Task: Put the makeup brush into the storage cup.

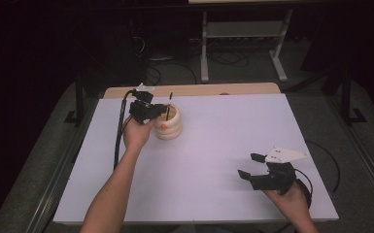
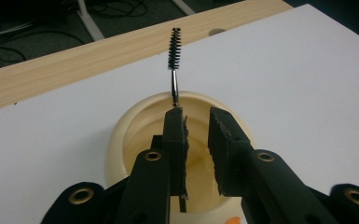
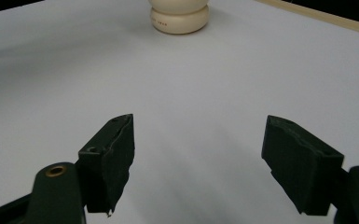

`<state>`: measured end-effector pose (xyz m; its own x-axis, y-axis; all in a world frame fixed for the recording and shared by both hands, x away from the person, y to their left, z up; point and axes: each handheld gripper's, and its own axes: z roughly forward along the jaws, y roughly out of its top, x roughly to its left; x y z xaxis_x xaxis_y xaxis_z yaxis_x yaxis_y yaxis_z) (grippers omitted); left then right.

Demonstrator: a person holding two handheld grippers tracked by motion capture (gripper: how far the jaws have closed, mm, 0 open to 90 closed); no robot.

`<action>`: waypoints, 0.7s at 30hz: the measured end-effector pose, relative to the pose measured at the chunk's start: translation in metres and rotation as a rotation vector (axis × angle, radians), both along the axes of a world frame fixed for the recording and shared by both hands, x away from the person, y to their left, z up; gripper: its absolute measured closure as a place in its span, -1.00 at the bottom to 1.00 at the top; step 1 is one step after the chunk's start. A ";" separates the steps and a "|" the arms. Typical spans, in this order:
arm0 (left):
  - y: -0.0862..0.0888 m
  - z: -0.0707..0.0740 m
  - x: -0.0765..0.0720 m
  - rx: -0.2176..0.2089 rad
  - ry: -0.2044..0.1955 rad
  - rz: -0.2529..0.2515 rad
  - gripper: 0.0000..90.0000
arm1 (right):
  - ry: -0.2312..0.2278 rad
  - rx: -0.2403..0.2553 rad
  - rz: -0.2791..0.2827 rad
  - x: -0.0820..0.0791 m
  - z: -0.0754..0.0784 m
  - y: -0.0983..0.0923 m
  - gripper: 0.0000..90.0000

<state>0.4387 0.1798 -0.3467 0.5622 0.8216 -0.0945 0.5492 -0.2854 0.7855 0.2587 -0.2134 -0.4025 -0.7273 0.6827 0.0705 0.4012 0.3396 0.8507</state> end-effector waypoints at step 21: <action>0.009 -0.005 -0.030 -0.013 -0.052 -0.042 0.41 | 0.001 0.003 -0.031 0.001 0.001 -0.008 -0.46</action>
